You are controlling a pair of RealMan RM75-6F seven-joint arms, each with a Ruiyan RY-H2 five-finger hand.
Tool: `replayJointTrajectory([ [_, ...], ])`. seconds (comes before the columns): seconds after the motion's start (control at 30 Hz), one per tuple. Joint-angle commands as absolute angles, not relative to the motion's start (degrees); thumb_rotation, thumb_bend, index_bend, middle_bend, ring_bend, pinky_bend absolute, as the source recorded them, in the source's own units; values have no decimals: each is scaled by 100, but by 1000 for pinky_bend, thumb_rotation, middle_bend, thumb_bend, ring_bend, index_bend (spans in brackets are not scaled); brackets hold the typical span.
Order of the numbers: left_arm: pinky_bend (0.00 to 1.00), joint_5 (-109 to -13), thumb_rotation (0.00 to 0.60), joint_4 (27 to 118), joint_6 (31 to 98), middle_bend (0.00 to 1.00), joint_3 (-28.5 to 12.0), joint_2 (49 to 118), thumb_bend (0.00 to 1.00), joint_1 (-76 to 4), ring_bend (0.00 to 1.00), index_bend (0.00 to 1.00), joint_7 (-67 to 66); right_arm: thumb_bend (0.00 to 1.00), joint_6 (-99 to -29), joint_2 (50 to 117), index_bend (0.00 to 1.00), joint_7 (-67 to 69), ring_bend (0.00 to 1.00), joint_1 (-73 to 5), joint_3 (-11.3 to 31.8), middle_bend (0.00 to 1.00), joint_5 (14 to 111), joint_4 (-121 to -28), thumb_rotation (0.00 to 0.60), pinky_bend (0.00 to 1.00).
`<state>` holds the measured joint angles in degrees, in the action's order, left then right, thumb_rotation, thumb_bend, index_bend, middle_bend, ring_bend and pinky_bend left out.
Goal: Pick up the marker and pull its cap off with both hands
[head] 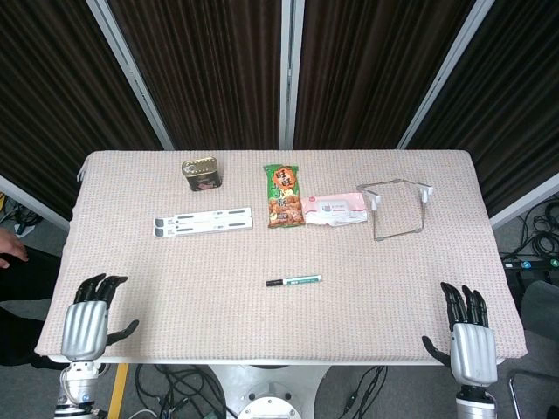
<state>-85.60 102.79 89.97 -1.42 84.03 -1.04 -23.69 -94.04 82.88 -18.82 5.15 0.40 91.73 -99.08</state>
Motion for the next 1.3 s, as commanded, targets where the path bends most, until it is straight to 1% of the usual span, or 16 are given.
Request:
replayJointTrajectory([
  [0.03,156,-8565,600,10285,9002,247,-148,8395,113,-106,137,246,-2364,26,-9378,8288,58,-1909,0,503,48,122,9162,-9925,600,0],
  [0.23,155,-8554,600,10312,8984,247,-145,8365,113,-107,137,246,-2351,26,-9314,8274,58,-1986,0,468,84,122,9122,-9995,600,0],
  [0.4,156,-8475,600,10319,8911,248,-198,8302,114,-148,137,246,-2320,26,-9150,8222,58,-2162,0,371,185,122,8977,-10241,600,0],
  [0.57,156,-8453,600,10340,8859,248,-232,8253,113,-192,137,246,-2293,26,-8887,8182,78,-2698,0,48,486,143,8953,-10556,600,10],
  [0.67,156,-8486,600,10339,8874,247,-239,8243,113,-201,137,246,-2229,26,-8526,8205,137,-3102,10,-348,819,184,8872,-10769,600,76],
  [0.77,157,-8507,600,10354,8845,247,-225,8267,113,-221,137,246,-2186,38,-8003,8290,237,-3494,82,-789,1147,235,8508,-10945,600,170],
  [0.8,157,-8522,600,10360,8833,247,-218,8271,113,-231,137,246,-2206,47,-7832,8327,273,-3648,126,-931,1226,259,8385,-10981,600,216],
  [0.87,157,-8552,600,10370,8831,247,-205,8280,113,-241,137,246,-2258,62,-7477,8471,316,-4068,194,-1259,1368,302,8122,-10977,600,289],
  [0.93,158,-8569,600,10392,8845,247,-196,8281,113,-237,137,246,-2255,73,-7241,8669,355,-4458,240,-1530,1458,343,7897,-10879,600,341],
  [1.07,159,-8561,600,10455,8839,247,-203,8239,113,-246,137,246,-2271,88,-6833,9249,386,-5212,255,-2102,1608,394,7220,-10504,600,348],
  [1.2,159,-8556,600,10485,8823,247,-198,8214,113,-254,137,246,-2259,106,-6658,9734,417,-5660,260,-2525,1621,403,6798,-10081,600,348],
  [1.27,160,-8558,600,10479,8816,247,-197,8216,113,-260,137,246,-2245,116,-6648,9953,434,-5843,291,-2699,1606,412,6655,-9853,600,357],
  [1.3,160,-8554,600,10473,8807,247,-199,8220,113,-267,137,246,-2240,120,-6649,10041,449,-5896,326,-2760,1597,422,6593,-9762,600,384],
])
